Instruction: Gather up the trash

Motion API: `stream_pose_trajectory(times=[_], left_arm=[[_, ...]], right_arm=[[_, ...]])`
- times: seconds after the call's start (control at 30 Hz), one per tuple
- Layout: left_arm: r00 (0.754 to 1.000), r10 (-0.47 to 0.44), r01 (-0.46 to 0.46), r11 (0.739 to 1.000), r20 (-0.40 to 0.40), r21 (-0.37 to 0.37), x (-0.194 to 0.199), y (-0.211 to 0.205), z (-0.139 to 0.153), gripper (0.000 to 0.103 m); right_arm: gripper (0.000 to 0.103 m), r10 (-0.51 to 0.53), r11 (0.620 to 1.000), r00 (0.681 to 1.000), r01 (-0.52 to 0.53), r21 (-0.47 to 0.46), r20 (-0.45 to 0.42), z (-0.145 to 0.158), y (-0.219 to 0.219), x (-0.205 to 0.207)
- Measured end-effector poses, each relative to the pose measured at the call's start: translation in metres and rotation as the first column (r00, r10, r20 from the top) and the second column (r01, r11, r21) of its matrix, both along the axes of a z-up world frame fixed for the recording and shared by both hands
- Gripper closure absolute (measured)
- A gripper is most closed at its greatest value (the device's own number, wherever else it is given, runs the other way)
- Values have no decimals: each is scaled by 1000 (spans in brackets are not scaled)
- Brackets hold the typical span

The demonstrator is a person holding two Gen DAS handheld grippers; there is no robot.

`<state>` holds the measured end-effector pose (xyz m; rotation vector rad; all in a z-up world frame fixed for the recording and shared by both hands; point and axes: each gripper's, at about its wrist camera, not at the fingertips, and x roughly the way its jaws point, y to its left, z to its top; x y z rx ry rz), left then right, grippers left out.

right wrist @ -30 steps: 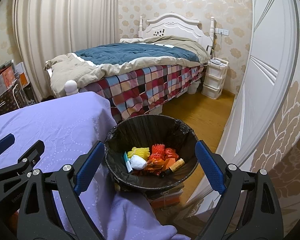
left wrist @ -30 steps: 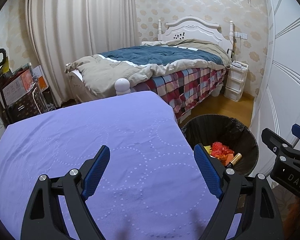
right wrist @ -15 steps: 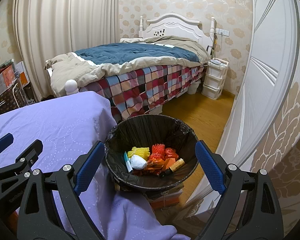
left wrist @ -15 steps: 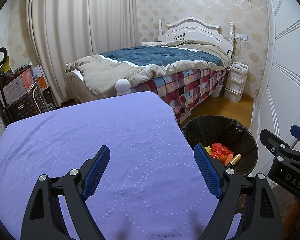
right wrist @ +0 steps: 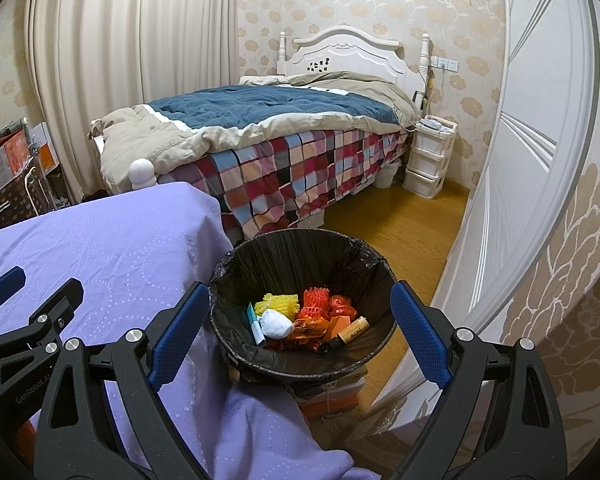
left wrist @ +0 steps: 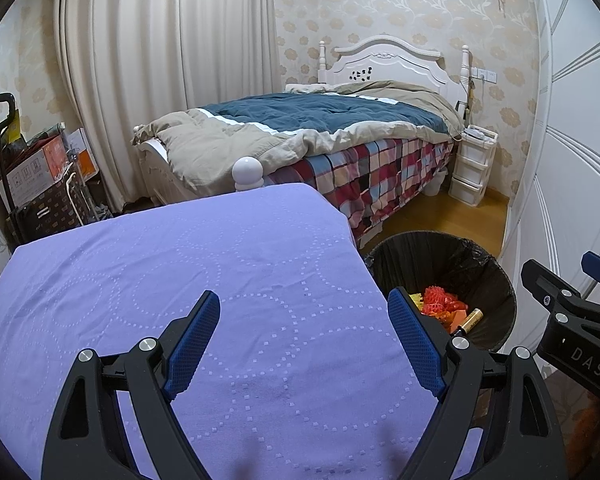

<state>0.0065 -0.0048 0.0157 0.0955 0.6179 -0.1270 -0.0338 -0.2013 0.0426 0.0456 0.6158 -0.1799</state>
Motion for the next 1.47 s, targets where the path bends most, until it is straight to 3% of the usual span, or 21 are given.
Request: stream_pose_trajectory(times=[1.17,1.3,1.47], left_arm=[[1000,-18,18,1000,14,-5,-1,-2,2,20],[999,4,-4,1000,38,17,-1,3,3,20],[999,42,-42,999,13,28,6,18,-1,20]], right_arm=[[13,2,1000,1000,-2,-1,-4,1,1,1],[13,12,1000,1000,-12,-1,-8,-1,3,1],[13,49,999,999,-49,-1,-18,-5,16,1]])
